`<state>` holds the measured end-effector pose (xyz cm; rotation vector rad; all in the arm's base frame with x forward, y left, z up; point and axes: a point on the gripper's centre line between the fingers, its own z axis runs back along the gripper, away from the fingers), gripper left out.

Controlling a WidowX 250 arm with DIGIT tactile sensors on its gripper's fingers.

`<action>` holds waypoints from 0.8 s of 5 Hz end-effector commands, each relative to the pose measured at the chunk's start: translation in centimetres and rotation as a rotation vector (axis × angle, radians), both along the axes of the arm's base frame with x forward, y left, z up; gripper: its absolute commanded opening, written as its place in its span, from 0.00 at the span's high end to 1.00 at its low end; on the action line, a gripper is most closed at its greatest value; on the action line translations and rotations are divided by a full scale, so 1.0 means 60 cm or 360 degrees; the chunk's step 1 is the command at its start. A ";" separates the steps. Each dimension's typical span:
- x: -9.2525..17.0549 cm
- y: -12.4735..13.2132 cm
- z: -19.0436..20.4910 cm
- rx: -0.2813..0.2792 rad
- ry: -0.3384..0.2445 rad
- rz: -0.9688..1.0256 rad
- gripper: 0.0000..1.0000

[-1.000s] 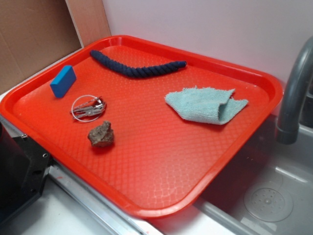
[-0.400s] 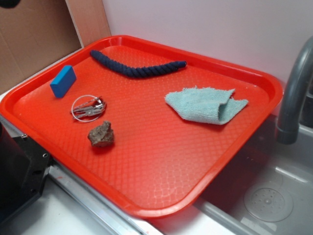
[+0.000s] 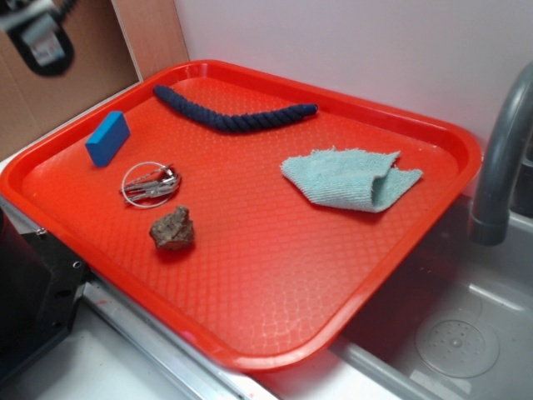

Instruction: Grab the rock.

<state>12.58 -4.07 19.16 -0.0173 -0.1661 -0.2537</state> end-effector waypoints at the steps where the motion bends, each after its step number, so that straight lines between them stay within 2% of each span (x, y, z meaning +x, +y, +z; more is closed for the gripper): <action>1: 0.023 -0.016 -0.060 0.0045 -0.0027 -0.0199 0.00; 3: 0.031 -0.038 -0.141 0.0088 0.0024 -0.0194 0.00; 4: 0.042 -0.041 -0.183 0.0142 0.0037 -0.0191 0.00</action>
